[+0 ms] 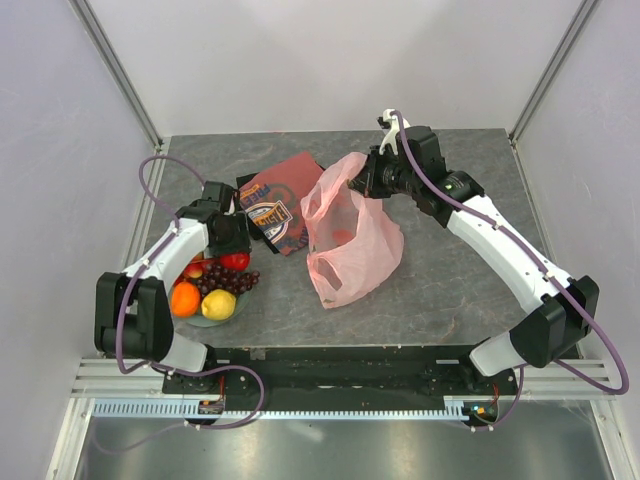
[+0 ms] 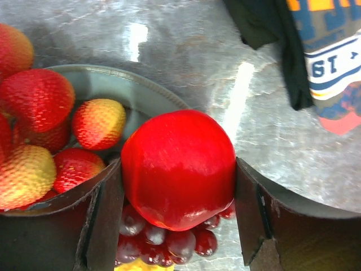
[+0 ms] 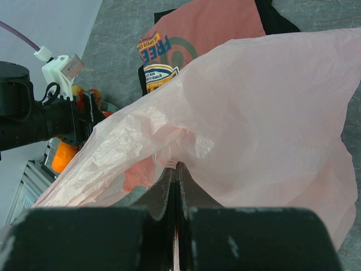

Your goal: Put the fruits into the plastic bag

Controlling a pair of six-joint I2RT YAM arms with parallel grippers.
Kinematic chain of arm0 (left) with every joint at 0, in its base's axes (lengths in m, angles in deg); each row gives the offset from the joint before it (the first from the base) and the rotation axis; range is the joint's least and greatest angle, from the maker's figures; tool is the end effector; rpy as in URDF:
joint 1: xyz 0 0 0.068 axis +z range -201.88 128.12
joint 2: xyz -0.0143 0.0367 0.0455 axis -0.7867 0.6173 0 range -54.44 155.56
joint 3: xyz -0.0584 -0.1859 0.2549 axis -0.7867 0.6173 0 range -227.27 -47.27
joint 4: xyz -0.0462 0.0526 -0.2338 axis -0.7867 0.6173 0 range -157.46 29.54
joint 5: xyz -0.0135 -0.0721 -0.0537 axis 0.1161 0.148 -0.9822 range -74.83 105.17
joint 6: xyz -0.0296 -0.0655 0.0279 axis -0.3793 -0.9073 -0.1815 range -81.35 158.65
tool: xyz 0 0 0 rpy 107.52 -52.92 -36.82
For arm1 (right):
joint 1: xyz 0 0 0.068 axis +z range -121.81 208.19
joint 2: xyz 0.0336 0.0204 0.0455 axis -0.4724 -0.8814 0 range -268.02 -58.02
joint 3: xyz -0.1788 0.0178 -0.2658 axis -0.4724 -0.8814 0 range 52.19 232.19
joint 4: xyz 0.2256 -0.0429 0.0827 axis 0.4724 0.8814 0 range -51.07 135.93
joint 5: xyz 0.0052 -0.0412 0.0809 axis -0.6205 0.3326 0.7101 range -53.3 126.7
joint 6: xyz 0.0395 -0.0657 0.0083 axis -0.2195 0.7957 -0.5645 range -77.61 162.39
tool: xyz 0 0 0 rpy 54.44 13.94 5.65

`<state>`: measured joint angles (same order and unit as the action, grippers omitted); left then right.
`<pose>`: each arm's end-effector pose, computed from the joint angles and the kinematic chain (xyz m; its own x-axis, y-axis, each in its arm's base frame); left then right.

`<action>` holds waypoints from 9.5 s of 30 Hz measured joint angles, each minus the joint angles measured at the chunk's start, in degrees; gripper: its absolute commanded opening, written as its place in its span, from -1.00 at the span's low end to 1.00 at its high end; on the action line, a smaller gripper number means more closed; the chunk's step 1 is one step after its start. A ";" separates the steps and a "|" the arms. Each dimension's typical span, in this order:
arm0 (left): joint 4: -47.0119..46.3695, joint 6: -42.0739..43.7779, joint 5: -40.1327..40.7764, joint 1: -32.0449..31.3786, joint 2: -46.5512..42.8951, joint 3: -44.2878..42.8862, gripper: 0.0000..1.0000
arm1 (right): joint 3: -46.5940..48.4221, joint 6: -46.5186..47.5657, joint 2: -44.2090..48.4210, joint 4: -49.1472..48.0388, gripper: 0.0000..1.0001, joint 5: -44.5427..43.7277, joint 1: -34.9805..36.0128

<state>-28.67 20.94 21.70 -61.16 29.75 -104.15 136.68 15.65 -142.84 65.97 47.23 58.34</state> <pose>0.2709 -0.0367 0.2476 -0.8944 -0.1601 -0.4177 -0.1651 0.9860 -0.0243 0.2893 0.1819 0.4206 -0.6404 0.1395 -0.7553 -0.3874 0.7904 0.4745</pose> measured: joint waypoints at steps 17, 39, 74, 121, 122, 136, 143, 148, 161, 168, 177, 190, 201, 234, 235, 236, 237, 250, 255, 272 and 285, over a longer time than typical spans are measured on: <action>-10.80 2.16 -17.62 -0.26 -17.46 -6.34 -0.40 | 0.00 -0.04 -0.20 -0.02 -0.99 0.13 -0.07; -31.41 -13.18 -51.12 -27.54 -10.95 -20.63 -0.57 | 0.02 -0.70 -0.68 0.00 -1.00 0.90 -0.07; -21.81 -1.09 -14.78 -29.77 1.92 -13.99 -0.32 | -2.49 -3.28 3.37 -0.70 -1.00 3.67 -0.07; -28.72 -1.57 -26.67 -29.49 6.34 -8.28 0.99 | -3.04 -4.17 -4.20 2.86 -0.97 2.73 -2.38; -28.65 -1.46 -26.69 -29.49 4.20 -7.34 0.99 | -3.04 -4.20 -4.20 2.80 -0.96 2.73 -2.47; -15.91 -2.86 -11.52 -28.74 -31.56 5.53 0.99 | -3.04 -4.57 -4.20 2.43 -0.96 2.73 -3.34; -0.68 -12.37 -1.09 -20.87 -33.31 6.62 0.99 | -3.06 -4.55 -4.20 2.34 -0.96 2.73 -3.39; 9.97 -19.63 3.65 -15.15 -36.76 6.82 0.99 | -3.06 -4.52 -4.20 2.29 -0.97 2.73 -3.45; 27.50 -27.12 9.60 -11.17 -37.70 7.04 0.99 | -3.06 -4.55 -5.27 2.10 -0.97 3.17 -3.78; 28.26 -28.61 9.68 -7.10 -36.61 9.16 0.99 | -3.06 -4.55 -5.33 2.05 -0.96 3.37 -4.07; 22.38 -30.27 8.96 -3.21 -36.06 14.69 0.99 | -3.06 -4.57 -6.05 0.81 -0.96 3.69 -4.63; 16.44 -31.06 8.04 -2.64 -32.13 17.05 0.97 | -3.06 -5.25 -6.05 -0.39 -0.96 3.85 -5.68; 14.82 -31.12 7.98 -2.58 -31.08 17.99 0.51 | -3.06 -5.46 -6.16 -0.48 -0.96 4.11 -6.80; 16.70 -30.77 1.16 -2.43 -44.22 17.79 -0.78 | -3.06 -5.60 -7.65 -0.57 -0.96 4.70 -7.13; 16.76 -30.62 0.79 -2.43 -44.94 17.73 -0.78 | -3.06 -5.60 -7.76 -0.57 -0.96 4.70 -7.13; 16.74 -30.40 0.68 -2.43 -45.72 17.66 -0.78 | -3.06 -5.60 -7.82 -0.57 -0.96 4.70 -7.13; 16.70 -30.18 0.52 -2.43 -46.99 17.57 -0.78 | -3.06 -5.60 -7.87 -0.57 -0.96 4.70 -7.15; 7.04 -27.54 -3.10 -2.43 -55.76 16.28 -0.97 | -3.06 -5.60 -7.91 -0.92 -0.96 4.70 -7.13; -1.99 -26.97 -8.09 -2.45 -48.11 15.80 -0.97 | -3.06 -5.64 -7.91 -0.94 -0.96 4.85 -7.13; -32.92 -22.45 -16.96 -17.00 -6.01 -3.65 -0.97 | -3.06 -8.41 -7.80 -2.64 -0.96 5.11 -7.13; -31.93 -19.21 -23.23 -24.96 14.88 -14.49 -0.97 | -3.82 -9.27 -5.25 -3.02 -0.95 5.16 -7.13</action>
<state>-60.61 1.72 -1.53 -86.12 44.63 -118.64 132.85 6.38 -148.08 62.96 52.39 51.22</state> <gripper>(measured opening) 0.657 0.023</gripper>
